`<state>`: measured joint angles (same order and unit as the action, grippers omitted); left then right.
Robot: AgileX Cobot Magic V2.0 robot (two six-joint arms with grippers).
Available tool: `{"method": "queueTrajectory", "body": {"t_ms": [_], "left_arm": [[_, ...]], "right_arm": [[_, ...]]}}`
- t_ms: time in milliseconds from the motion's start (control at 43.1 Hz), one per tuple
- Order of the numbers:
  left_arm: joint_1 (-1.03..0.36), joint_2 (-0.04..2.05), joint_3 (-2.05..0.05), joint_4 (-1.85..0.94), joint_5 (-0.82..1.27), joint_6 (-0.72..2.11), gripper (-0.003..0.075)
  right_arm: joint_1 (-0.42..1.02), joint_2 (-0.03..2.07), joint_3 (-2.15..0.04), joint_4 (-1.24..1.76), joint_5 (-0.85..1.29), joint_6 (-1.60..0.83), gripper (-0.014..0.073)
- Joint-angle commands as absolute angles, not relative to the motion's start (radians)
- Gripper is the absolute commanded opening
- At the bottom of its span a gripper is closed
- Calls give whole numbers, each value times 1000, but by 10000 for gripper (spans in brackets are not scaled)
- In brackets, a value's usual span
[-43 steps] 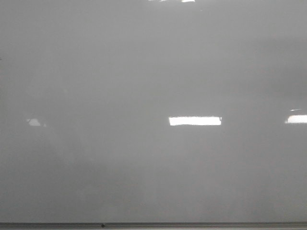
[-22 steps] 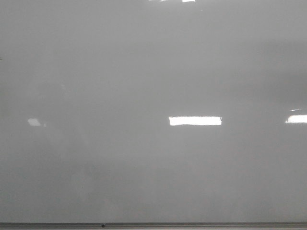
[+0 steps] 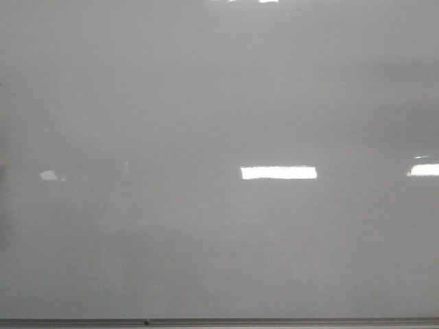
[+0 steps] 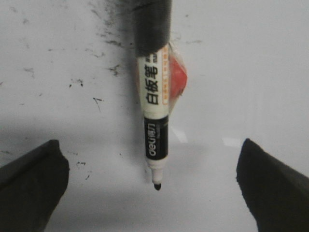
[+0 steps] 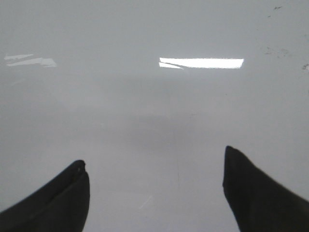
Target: Write number 8 on whiteboard
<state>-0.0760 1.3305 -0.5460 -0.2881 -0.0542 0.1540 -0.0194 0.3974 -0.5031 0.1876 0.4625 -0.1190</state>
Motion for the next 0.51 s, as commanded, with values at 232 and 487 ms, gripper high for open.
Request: {"method": "queueTrajectory", "body": {"t_ms": [232, 487], "left_arm": [[-75, 1447, -616, -297, -202, 144, 532], [-75, 1454, -616, -297, -206, 144, 206]], "right_arm": [[-20, 409, -541, 194, 394, -129, 594], [-20, 409, -541, 194, 394, -131, 594]]}}
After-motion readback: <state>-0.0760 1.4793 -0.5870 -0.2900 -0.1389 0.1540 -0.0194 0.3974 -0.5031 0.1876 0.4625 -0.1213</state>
